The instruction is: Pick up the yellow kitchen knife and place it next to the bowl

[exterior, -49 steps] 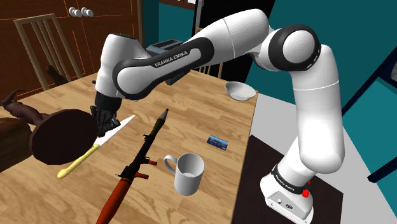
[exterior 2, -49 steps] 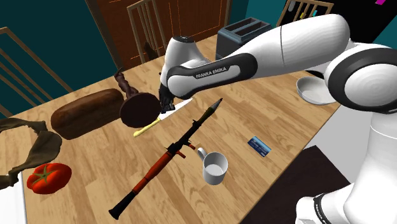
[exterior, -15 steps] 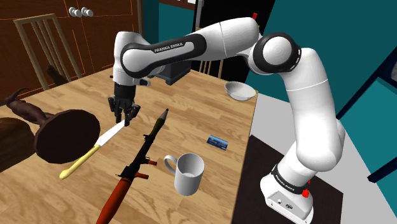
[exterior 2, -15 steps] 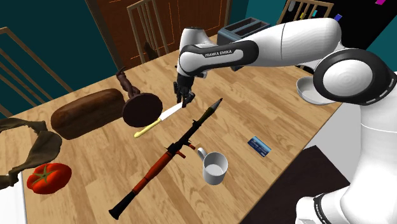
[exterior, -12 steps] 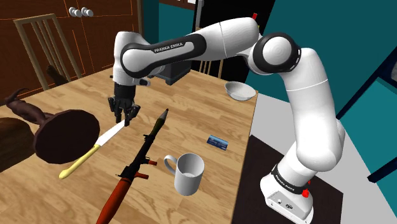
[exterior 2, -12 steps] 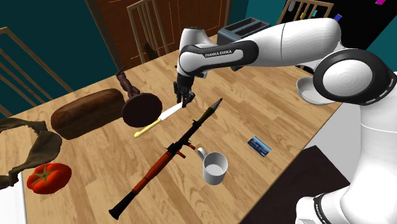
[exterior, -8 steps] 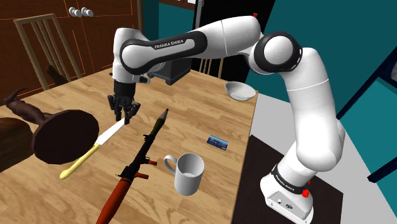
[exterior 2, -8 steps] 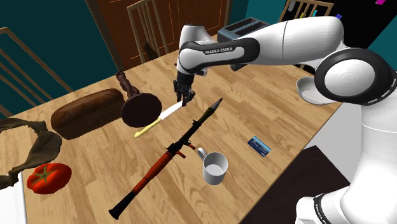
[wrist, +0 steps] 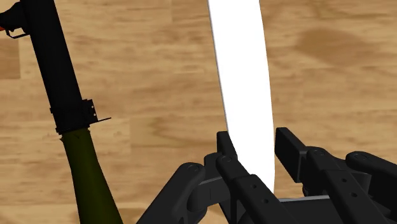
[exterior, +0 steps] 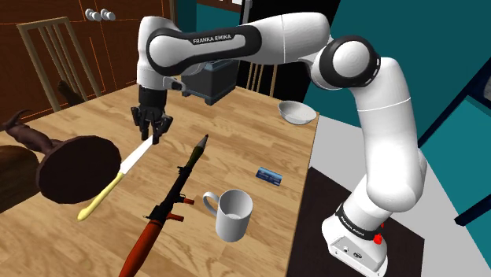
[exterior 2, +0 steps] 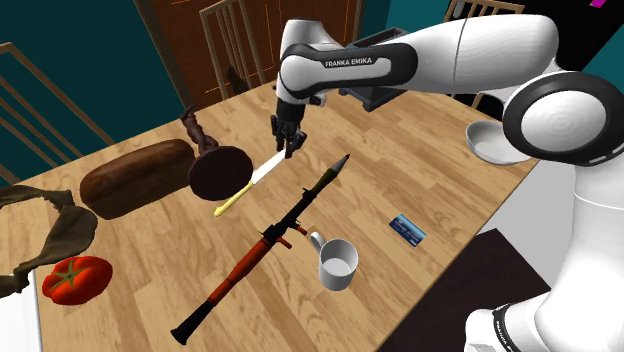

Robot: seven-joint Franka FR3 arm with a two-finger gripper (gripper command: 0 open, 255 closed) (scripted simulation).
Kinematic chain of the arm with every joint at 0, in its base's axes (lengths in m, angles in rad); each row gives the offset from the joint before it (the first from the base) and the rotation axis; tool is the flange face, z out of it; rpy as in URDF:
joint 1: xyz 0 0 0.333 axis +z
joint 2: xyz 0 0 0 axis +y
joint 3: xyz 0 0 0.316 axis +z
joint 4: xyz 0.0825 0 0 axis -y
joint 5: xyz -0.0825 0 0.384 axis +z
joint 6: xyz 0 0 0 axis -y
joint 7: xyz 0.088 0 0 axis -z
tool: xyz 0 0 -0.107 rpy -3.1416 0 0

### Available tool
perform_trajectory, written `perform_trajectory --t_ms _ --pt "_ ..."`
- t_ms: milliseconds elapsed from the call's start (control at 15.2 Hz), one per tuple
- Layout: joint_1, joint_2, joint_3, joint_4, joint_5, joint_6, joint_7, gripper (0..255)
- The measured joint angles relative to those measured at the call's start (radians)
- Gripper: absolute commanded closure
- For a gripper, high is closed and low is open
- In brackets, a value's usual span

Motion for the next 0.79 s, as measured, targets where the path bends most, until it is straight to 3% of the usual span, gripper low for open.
perform_trajectory --t_ms 792 --pt "0.017 -0.024 0.012 0.13 0.01 -0.144 0.019 255"
